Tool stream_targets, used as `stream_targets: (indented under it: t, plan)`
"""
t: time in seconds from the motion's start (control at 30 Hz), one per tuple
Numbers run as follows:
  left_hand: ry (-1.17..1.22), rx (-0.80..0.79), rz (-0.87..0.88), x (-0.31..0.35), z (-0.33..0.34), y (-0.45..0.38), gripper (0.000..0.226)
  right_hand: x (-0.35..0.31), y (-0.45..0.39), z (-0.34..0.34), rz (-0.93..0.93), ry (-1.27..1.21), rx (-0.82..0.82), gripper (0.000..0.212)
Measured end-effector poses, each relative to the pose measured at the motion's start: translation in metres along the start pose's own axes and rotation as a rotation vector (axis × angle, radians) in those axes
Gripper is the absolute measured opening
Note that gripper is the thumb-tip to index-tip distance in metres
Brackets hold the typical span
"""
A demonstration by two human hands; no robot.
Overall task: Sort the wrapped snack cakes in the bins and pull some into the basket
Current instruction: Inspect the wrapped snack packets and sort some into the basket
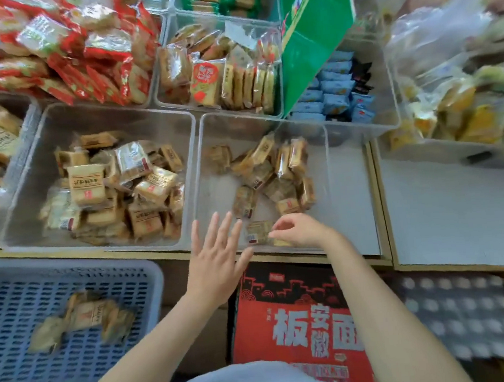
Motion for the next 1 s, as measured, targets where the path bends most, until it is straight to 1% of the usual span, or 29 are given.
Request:
stream_targets:
  t: [0.17, 0.23, 0.4, 0.53, 0.6, 0.67, 0.77, 0.87, 0.93, 1.0]
  plan:
    - [-0.077, 0.016, 0.015, 0.000, 0.000, 0.000, 0.062, 0.010, -0.008, 0.014, -0.043, 0.088, -0.051, 0.053]
    - [-0.096, 0.021, 0.020, 0.001, 0.000, -0.001, 0.061, 0.012, -0.010, 0.013, -0.052, 0.124, -0.053, 0.056]
    - [-0.106, -0.030, -0.017, -0.001, 0.003, 0.000, 0.071, 0.017, -0.015, 0.006, -0.066, 0.109, -0.021, 0.044]
    - [-0.124, -0.025, -0.019, -0.001, 0.002, -0.001, 0.072, 0.019, -0.017, -0.004, -0.073, 0.021, 0.082, 0.019]
    - [-0.122, -0.018, -0.023, -0.001, 0.001, -0.001, 0.071, 0.024, -0.014, -0.011, -0.059, -0.037, 0.119, 0.019]
    - [-0.114, -0.029, -0.032, -0.001, 0.003, -0.001, 0.071, 0.026, -0.011, -0.018, -0.068, -0.044, 0.150, 0.019]
    - [-0.102, -0.059, -0.044, -0.003, 0.006, 0.000, 0.071, 0.023, -0.007, -0.023, -0.115, 0.038, 0.191, 0.018]
    - [-0.096, -0.092, -0.050, -0.004, 0.008, 0.001, 0.072, 0.022, -0.004, -0.020, -0.107, 0.096, 0.215, 0.016]
    - [-0.085, -0.128, -0.066, -0.004, 0.007, 0.002, 0.078, 0.020, -0.003, -0.020, -0.115, 0.083, 0.194, 0.015]
    - [-0.049, -0.146, -0.084, -0.005, 0.004, 0.000, 0.094, 0.010, -0.001, -0.023, -0.156, -0.036, 0.153, 0.014]
Point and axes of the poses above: each hand's wrist, its own y-axis away from the middle knuckle, its own z-axis out of the palm, x = y × z, the point moved 9 cm from there along -y, towards the middle knuckle, and after that the axes turned 13 degrees about x, right-handed, at the moved point
